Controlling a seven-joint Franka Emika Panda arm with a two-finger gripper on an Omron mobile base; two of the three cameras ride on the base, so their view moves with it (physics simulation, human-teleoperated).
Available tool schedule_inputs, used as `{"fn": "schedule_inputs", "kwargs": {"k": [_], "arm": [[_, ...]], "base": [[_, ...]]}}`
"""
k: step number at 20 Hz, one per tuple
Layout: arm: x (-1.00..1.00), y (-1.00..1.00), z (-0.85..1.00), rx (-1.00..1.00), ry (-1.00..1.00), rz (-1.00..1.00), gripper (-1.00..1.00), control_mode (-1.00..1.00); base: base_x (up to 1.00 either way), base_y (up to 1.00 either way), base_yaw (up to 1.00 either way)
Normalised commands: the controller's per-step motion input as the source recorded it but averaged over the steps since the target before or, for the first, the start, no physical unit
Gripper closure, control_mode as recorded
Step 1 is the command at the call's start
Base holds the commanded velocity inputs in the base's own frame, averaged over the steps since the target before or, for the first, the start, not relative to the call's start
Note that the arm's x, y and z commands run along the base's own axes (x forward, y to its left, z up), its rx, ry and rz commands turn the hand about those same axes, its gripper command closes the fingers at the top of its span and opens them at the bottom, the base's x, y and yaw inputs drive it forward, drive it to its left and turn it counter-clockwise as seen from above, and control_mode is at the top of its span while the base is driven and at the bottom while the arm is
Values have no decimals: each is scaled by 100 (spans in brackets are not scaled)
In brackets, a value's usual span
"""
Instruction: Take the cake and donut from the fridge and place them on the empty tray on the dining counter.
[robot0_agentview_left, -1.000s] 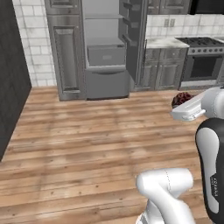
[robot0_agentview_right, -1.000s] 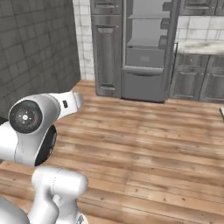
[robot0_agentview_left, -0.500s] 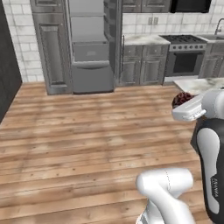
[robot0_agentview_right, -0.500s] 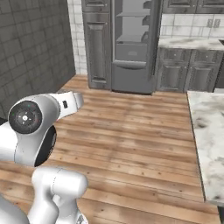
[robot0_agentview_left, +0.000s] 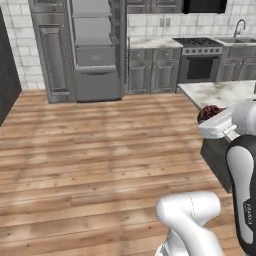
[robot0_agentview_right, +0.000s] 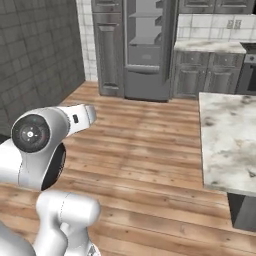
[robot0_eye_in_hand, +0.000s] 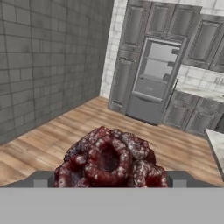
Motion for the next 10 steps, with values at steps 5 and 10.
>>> {"fn": "schedule_inputs", "kwargs": {"k": [5,10], "arm": [[0,0,0,0,0,0,100,100],[0,0,0,0,0,0,100,100]], "base": [[-23,-79,0],[-6,-96,0]]}}
